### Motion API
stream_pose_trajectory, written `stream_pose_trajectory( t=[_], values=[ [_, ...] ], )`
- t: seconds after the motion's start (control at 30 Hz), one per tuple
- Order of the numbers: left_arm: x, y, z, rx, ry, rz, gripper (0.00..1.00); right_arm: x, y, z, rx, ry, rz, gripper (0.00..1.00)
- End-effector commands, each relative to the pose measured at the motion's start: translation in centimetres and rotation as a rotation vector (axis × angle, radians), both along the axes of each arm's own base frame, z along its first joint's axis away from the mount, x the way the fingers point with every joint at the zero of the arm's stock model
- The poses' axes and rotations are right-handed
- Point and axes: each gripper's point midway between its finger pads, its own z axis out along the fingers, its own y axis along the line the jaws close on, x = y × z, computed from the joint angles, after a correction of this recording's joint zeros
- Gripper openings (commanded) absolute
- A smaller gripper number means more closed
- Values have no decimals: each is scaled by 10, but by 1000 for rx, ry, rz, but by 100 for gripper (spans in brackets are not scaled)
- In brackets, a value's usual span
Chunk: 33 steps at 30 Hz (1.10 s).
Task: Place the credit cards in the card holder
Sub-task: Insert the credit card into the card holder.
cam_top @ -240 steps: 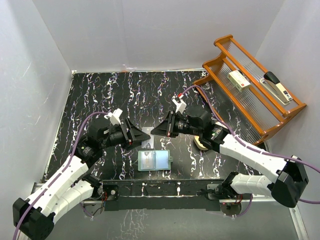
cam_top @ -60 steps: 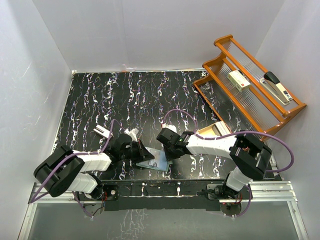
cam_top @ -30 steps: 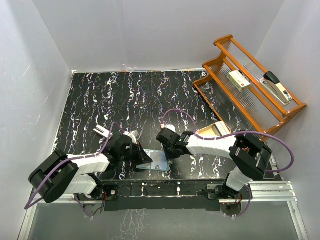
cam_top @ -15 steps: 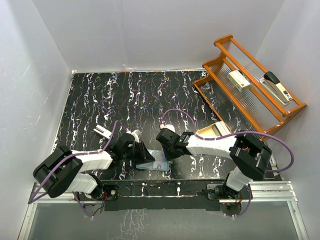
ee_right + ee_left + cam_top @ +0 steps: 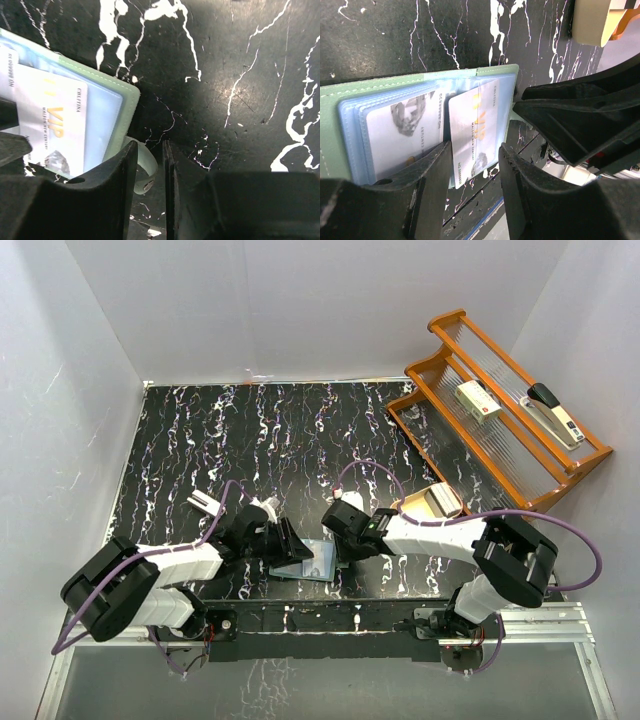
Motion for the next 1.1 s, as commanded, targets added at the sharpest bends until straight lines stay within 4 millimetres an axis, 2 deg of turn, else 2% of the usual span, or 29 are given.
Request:
stream_pose_trajectory(
  t=[0.0,0.2,0.53,0.7,0.83,0.93,1.07],
  values=[
    [0,1,-8,35,15,-6,41,1,9,2,72,-11,-25,25],
    [2,-4,-5,38,-19,-40,33,3,13,-7,79,-17,-18,18],
    [6,-18,-3,38,-49,-91,30,9,22,-12,101,-38,10,13],
    [7,-26,1,22,-65,-108,31,11,22,-15,94,-52,22,12],
    [8,-30,13,-14,-86,-103,34,14,20,-16,78,-64,24,12],
    [8,-26,13,6,-72,-78,37,19,17,-13,62,-78,12,12],
    [8,-13,12,53,-59,-25,46,25,5,-1,14,-95,-14,18]
  ],
)
